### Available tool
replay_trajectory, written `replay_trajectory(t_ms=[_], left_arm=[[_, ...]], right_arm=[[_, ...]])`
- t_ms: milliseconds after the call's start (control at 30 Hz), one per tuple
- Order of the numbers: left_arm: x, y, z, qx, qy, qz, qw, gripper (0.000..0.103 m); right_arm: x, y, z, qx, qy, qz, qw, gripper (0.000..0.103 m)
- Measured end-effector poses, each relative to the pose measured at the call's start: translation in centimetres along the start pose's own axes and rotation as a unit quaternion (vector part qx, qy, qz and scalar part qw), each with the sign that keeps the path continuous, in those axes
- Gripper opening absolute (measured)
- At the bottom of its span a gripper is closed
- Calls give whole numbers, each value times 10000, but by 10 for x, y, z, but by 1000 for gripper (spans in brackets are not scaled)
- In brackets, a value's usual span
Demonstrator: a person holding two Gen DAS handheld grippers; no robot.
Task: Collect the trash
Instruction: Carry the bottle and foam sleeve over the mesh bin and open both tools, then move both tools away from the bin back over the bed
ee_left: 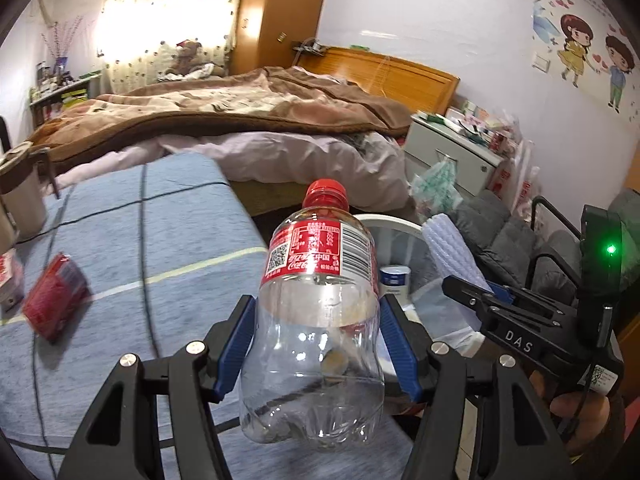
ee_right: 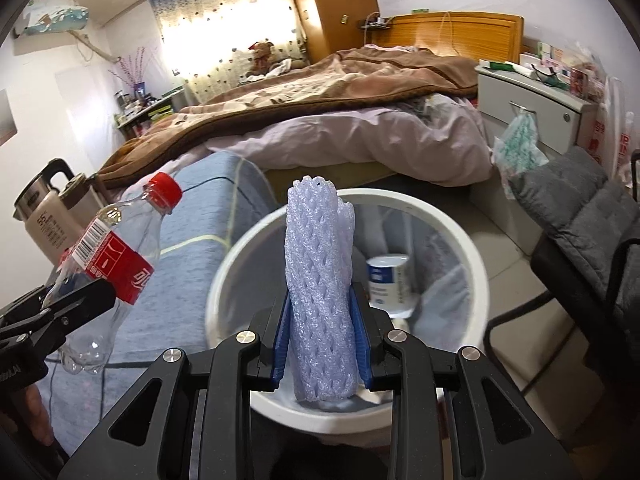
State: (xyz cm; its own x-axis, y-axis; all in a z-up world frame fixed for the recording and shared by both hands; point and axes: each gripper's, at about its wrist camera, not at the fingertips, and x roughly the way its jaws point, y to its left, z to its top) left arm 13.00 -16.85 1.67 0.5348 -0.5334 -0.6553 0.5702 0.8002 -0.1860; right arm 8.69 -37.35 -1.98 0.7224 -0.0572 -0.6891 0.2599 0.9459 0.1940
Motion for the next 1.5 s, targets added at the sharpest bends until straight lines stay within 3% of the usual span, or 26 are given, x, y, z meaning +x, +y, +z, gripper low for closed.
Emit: replay_trajectory(t_ms=[267,833,967,1100,1500], left_arm=[[31,-29,2,126,270,-281,9992,65],[66,-49,6,234,567,-212,9979,65],[68,-49,6,225,576,-254,9978,66],[64,-49,7,216,533,-236,9981,70],[41,-38,9,106,324,-190,9992,73]], right_arm=[[13,-25,0,146,206,-116,9996,29],[37,-47,1,-18,465,-500,9977,30],[42,-47,-1,-129,514,-690,9962,35],[39,-46,-3,-114,450,-603,9971,55],[20,-38,-1,78,219,-529,9983,55]])
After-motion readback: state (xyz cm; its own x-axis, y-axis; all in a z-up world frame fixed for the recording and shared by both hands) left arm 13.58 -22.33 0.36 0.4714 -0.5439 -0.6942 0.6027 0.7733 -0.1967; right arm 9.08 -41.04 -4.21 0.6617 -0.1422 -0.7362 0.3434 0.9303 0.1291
